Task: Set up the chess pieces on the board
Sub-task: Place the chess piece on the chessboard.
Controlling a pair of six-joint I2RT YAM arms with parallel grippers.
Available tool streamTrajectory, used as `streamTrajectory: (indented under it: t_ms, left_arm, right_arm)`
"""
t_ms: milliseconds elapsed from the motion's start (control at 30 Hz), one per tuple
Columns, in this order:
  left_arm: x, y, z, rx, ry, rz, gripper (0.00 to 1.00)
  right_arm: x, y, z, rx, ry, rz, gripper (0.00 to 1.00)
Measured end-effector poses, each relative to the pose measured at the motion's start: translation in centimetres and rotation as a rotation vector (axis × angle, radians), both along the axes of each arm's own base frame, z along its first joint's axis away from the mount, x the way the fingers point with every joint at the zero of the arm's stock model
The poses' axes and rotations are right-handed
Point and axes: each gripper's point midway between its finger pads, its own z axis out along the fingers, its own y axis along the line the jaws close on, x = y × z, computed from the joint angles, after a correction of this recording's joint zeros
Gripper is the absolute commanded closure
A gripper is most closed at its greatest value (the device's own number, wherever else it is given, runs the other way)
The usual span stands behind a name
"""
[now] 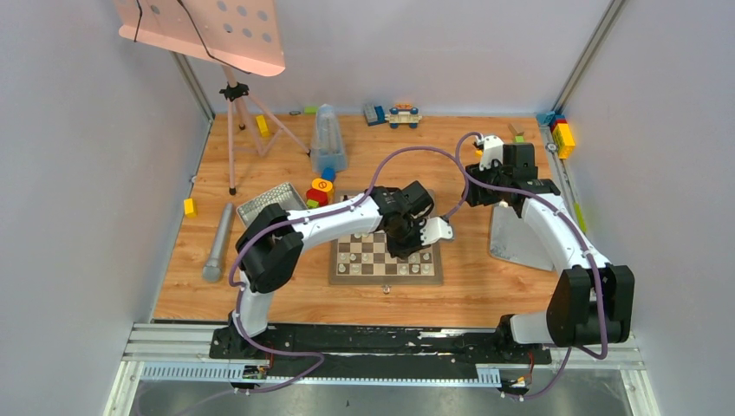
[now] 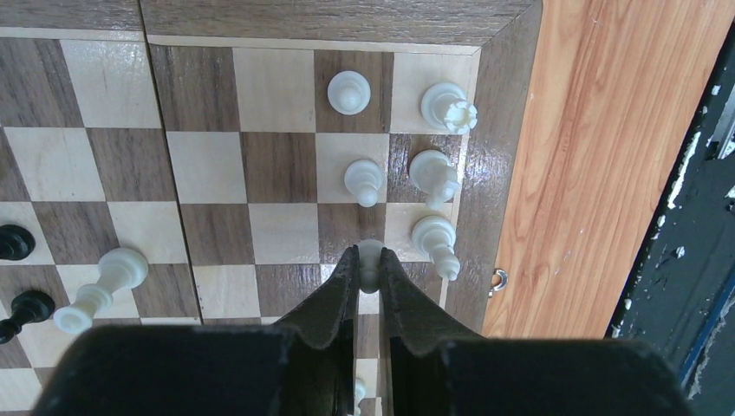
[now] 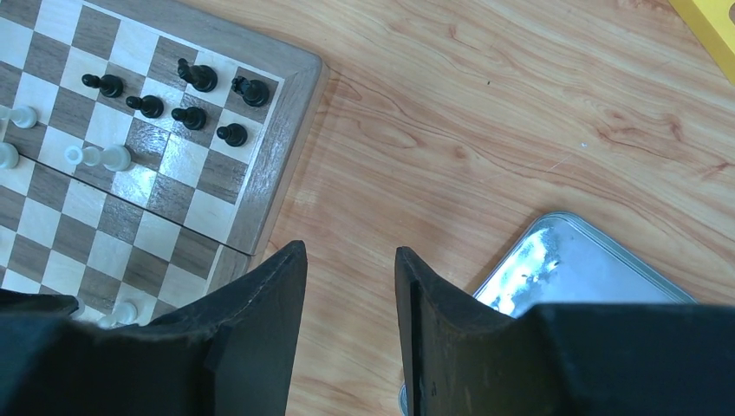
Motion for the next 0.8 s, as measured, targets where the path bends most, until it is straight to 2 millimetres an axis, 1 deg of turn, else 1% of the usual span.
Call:
streamTrajectory:
  t_ms: [200,433,633,800]
  left_arm:
    - [-0.1,-0.1,-0.5,0.009,0.005,-0.004,0.85]
    - [-0.2,0.0,-1.2,0.025,0.016,-0.004,0.81]
    - [-0.2,0.0,-1.5,0.03,0.019,-0.004,0.79]
    - [-0.1,0.1,-1.6,0.035,0.013,-0.001,0.75]
  right_arm:
    - [-0.1,0.1,0.0,0.006,0.003,0.006,0.58]
    - [-0.2,0.3,0.0,0.012,0.005,0.013,0.58]
    - [-0.3,0.4,0.0,0.017,0.008,0.018,0.58]
    - [-0.4,0.5,-0.1,0.02,0.014,0.022,0.58]
